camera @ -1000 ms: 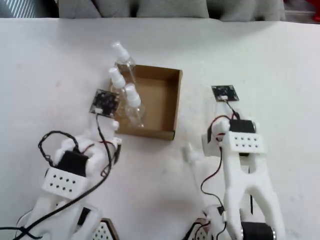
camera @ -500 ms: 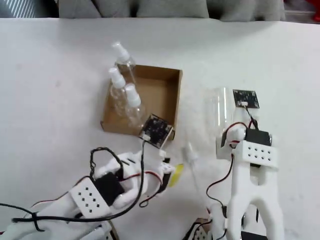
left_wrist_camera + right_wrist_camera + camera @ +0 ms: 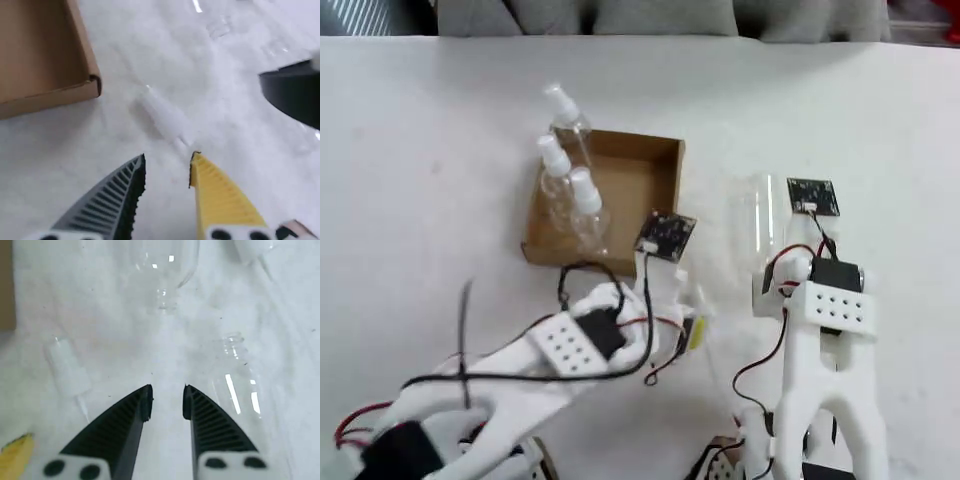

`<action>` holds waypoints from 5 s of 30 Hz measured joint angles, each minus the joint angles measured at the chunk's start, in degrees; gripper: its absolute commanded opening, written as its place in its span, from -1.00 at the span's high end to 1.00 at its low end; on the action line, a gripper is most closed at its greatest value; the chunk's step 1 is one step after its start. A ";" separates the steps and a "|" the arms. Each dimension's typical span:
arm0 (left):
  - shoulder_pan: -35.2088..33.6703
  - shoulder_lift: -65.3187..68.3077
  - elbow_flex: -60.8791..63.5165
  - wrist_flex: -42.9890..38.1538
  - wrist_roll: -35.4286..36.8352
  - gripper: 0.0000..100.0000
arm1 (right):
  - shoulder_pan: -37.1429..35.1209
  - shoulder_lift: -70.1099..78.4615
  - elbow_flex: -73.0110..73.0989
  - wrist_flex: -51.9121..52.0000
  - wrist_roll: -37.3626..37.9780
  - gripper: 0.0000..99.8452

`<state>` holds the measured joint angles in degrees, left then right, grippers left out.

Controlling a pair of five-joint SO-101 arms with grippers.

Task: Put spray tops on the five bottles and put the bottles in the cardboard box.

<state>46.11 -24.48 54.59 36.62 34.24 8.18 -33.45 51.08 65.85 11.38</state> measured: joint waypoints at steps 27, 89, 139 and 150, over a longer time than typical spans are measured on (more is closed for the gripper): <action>-0.70 15.56 -10.20 -2.11 17.05 0.56 | 0.00 0.00 0.88 -1.85 0.00 0.83; 0.53 37.10 -28.04 10.99 4.75 0.96 | 0.00 0.00 -0.97 -0.88 0.00 0.83; 2.55 24.97 -14.24 6.77 -10.99 0.96 | -7.21 84.66 -97.85 19.96 -8.97 0.84; 2.55 24.97 -14.24 6.77 -10.99 0.96 | -2.02 84.57 -116.57 31.03 -8.97 0.97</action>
<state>48.66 0.48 40.35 43.38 23.25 6.15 51.12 -65.49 96.88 2.42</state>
